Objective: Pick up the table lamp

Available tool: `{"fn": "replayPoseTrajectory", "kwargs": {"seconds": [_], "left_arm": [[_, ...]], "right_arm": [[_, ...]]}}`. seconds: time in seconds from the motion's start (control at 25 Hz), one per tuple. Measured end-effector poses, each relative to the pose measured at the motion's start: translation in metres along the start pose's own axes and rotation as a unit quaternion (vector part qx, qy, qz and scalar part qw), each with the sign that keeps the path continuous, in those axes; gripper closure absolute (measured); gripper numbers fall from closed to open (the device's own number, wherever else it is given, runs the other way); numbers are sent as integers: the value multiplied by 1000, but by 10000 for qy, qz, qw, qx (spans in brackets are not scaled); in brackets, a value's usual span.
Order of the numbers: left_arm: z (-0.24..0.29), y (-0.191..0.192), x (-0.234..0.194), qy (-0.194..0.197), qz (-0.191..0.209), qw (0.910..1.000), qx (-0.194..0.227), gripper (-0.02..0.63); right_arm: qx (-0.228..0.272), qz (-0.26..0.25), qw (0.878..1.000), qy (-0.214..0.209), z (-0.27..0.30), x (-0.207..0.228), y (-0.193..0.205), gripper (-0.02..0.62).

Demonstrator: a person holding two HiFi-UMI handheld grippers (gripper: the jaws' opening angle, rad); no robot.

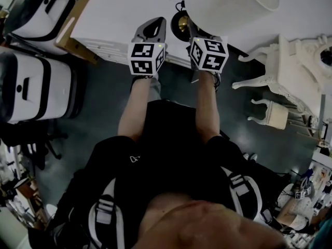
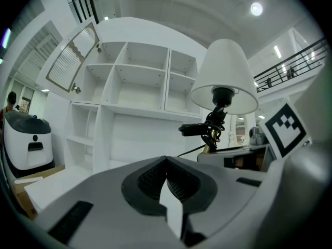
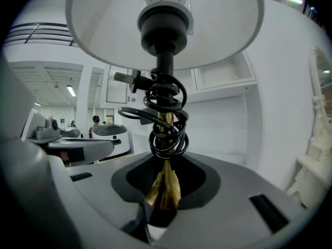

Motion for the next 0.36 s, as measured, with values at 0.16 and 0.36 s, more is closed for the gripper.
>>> {"fn": "replayPoseTrajectory", "kwargs": {"seconds": [0.16,0.36], "left_arm": [[1,2,0,-15,-19,10000,-34,597],[-2,4,-3,-17,-22,10000,-27,597]], "right_arm": [[-72,-48,10000,12,1,2,3,485],[-108,-25,9999,-21,3,-3,7,485]]}}
Point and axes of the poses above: the fingertips, and each gripper's own axes: z forward along the fingers, x to its right, y out of its underside, the point moved 3 cm from there along -z, backward along the fingers, and after that the axes turned 4 degrees about -y, right-handed, at the moved point
